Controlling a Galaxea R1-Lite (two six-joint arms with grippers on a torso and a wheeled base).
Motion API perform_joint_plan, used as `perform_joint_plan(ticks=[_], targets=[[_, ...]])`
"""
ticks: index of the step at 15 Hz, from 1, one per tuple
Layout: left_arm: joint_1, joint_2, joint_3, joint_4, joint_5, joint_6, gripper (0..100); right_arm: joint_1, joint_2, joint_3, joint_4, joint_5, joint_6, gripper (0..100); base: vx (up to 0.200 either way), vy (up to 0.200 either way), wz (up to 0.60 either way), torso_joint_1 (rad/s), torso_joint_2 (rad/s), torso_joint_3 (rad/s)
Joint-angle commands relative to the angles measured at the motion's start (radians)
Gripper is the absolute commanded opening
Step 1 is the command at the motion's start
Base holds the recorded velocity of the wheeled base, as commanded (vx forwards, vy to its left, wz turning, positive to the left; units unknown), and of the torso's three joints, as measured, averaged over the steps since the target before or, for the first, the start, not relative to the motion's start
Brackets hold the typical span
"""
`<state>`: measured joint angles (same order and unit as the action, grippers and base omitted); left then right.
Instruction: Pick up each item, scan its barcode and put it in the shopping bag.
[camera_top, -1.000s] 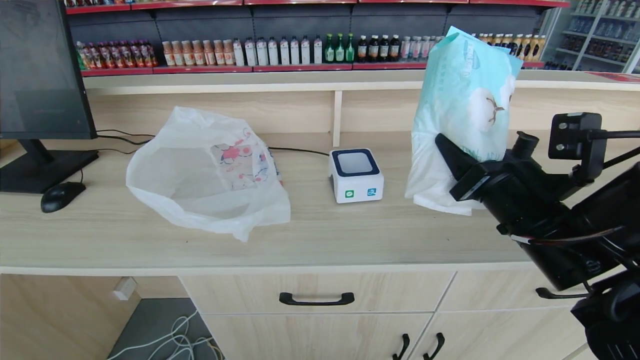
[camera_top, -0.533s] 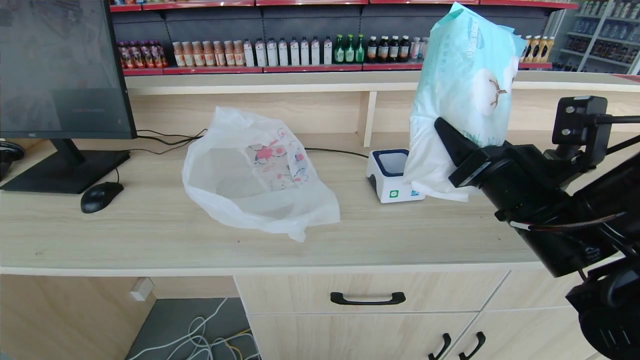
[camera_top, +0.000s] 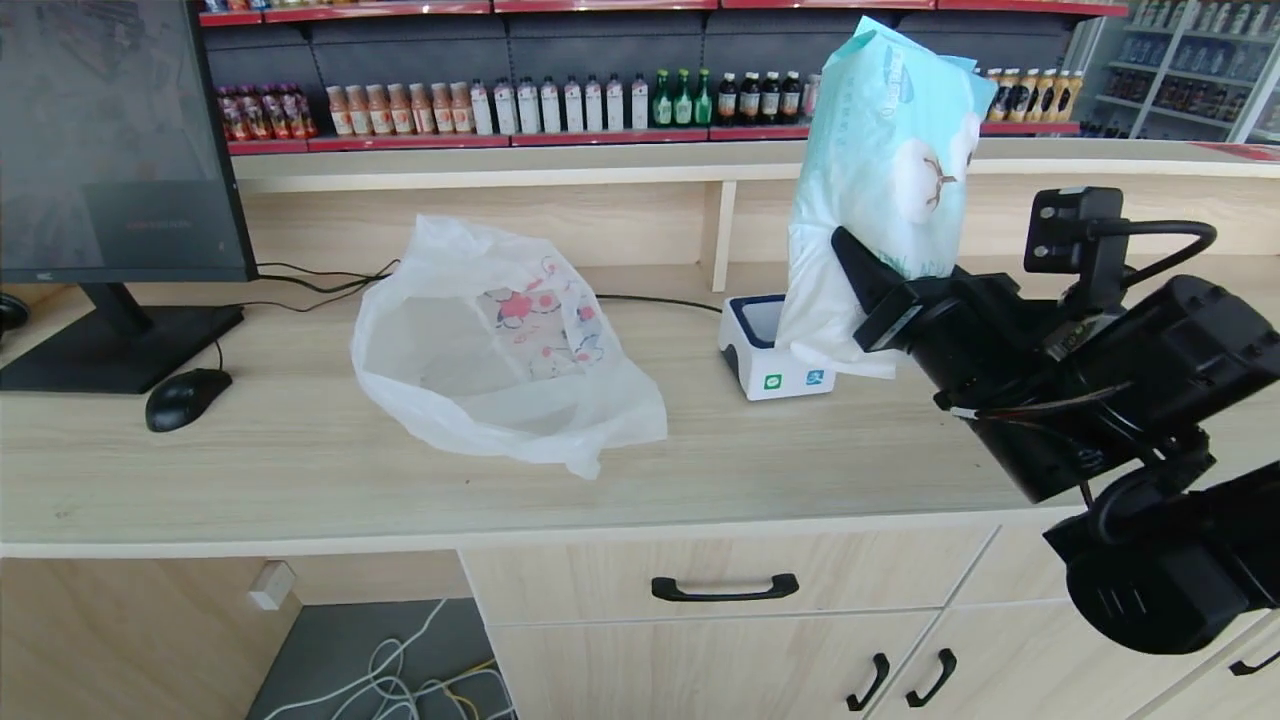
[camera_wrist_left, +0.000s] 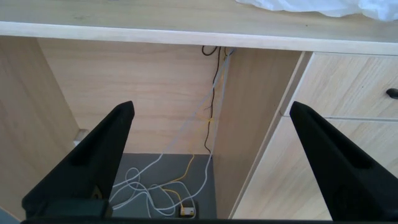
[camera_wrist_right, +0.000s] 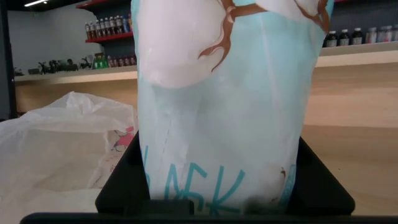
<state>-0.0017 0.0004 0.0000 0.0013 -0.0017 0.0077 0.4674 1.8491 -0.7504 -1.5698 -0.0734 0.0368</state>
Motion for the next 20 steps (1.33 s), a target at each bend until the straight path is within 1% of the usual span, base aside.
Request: perform_joint_plan(ticks=[1,2,4,10,14,20], targets=[[0.000,0.000,0.000,0.000,0.000,0.000,100,-0.007,0.091,-0.066,-0.001,0.015,0.000,0,0.000,0.000,0.00,0.000,0.00,0.000],[0.000,0.000,0.000,0.000,0.000,0.000,100,-0.009,0.125,-0.099,-0.001,0.027,0.000,0,0.000,0.000,0.00,0.000,0.00,0.000],[0.000,0.000,0.000,0.000,0.000,0.000,100,-0.010,0.156,-0.127,-0.001,0.034,0.000,0,0.000,0.000,0.00,0.000,0.00,0.000],[0.000,0.000,0.000,0.000,0.000,0.000,100,-0.035,0.226,-0.202,-0.001,0.034,0.005,0,0.000,0.000,0.00,0.000,0.00,0.000],[0.000,0.000,0.000,0.000,0.000,0.000,100,-0.036,0.268,-0.283,-0.001,0.032,0.000,0,0.000,0.000,0.00,0.000,0.00,0.000],[0.000,0.000,0.000,0.000,0.000,-0.002,100,-0.038,0.300,-0.297,-0.001,0.034,0.002,0,0.000,0.000,0.00,0.000,0.00,0.000]])
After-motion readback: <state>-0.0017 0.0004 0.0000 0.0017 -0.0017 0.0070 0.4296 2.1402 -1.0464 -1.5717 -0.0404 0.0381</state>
